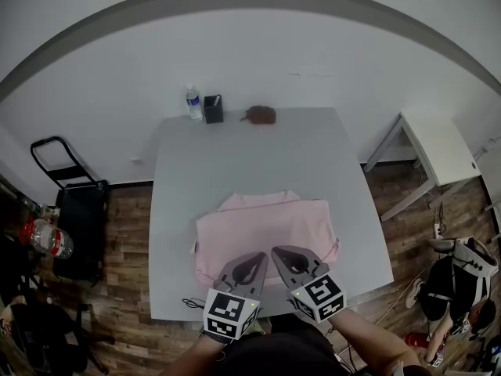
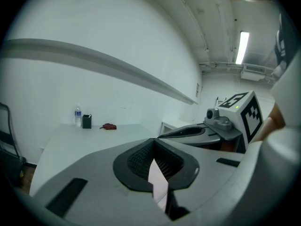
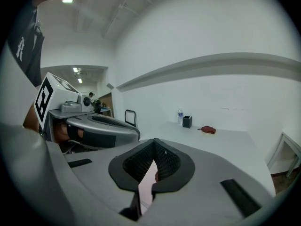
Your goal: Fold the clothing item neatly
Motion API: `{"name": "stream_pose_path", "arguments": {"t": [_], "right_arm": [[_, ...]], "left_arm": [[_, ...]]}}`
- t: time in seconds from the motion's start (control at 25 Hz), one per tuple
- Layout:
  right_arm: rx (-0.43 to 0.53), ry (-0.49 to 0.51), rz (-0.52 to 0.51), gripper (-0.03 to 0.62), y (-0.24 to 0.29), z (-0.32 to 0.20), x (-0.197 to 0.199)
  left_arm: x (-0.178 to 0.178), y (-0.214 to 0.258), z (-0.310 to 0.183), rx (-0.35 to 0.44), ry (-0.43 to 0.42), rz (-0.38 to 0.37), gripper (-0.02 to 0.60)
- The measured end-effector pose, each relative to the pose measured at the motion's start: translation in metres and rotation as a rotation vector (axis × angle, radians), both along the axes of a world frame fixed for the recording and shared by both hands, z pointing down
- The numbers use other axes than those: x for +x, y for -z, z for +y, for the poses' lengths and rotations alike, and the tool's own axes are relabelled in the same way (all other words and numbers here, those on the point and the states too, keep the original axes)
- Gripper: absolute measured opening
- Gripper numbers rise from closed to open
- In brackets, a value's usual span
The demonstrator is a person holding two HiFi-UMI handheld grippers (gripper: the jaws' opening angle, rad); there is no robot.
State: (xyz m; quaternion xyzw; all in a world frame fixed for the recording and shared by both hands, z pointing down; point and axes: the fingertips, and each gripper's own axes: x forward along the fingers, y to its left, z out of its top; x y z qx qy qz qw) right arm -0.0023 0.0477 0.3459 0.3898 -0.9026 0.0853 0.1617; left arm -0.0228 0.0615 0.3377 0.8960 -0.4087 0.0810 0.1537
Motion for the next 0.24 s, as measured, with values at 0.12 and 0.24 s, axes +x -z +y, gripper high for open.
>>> {"name": "stream_pose_path", "arguments": {"t": [0.12,0.24], "right_arm": [[0.007,0.003,0.004,0.014,0.0014,0.001,-0.0022],[0.013,0.005,0.007,0.014,0.0033,-0.0005,-0.0032]], "left_arm": [[-0.001,0.0006,0.001,0.004,0.001,0.002,0.005],[-0.0022,0.0015,-0.0009,0.008,0.005,0.002,0.005]]}}
